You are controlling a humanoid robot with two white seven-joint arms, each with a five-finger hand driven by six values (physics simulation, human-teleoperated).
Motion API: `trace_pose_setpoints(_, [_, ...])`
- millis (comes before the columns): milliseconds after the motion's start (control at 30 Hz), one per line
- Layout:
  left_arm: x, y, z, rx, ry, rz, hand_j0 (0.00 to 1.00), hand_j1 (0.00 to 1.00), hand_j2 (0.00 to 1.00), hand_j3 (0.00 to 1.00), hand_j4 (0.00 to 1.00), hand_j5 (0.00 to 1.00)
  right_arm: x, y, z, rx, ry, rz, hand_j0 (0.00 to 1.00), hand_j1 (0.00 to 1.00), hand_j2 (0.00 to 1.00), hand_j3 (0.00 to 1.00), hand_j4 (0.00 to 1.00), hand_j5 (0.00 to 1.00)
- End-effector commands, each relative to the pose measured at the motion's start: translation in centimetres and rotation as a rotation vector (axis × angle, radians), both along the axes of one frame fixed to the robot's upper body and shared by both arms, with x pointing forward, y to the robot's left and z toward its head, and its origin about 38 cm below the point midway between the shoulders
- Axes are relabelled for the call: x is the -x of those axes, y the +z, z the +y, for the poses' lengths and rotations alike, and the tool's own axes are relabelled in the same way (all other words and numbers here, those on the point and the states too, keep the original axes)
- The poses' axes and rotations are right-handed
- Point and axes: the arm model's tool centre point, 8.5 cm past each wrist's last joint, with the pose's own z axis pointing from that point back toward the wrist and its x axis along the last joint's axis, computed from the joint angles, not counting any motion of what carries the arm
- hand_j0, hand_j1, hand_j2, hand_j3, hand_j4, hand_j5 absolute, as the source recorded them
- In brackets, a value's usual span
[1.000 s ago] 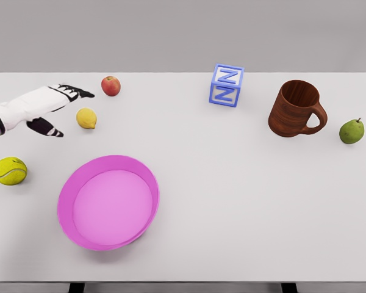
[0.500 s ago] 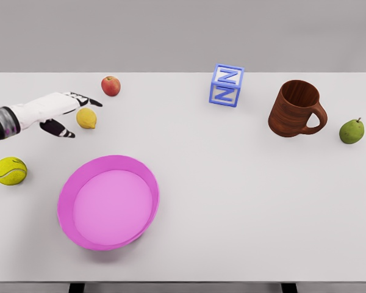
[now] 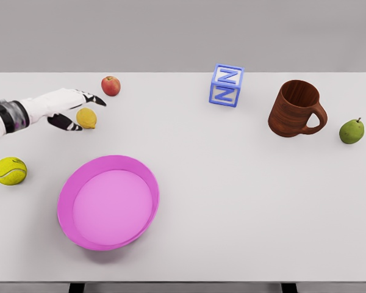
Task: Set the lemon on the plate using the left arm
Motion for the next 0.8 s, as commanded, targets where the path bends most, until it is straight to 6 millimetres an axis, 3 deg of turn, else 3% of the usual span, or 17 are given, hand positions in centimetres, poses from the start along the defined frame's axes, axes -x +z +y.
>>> trace_pose_setpoints(0, [0.0,-1.1,-0.1,0.002,0.012,0.027,0.82,0.82,0.82,0.82,0.82,0.82,0.0,0.0,0.0,-0.001,0.000,0.001,1.00,1.00,1.00,1.00,1.00,1.00])
trace_pose_setpoints(633, [-0.5,-1.9,0.3,0.008,0.037,0.060,0.79,0.79,0.79,0.79,0.79,0.79,0.0,0.0,0.0,-0.001,0.000,0.001,1.00,1.00,1.00,1.00,1.00,1.00])
trace_pose_setpoints(767, [-0.5,-2.1,0.4,0.009,0.041,0.067,0.70,0.70,0.70,0.70,0.70,0.70,0.0,0.0,0.0,-0.001,0.000,0.001,1.00,1.00,1.00,1.00,1.00,1.00])
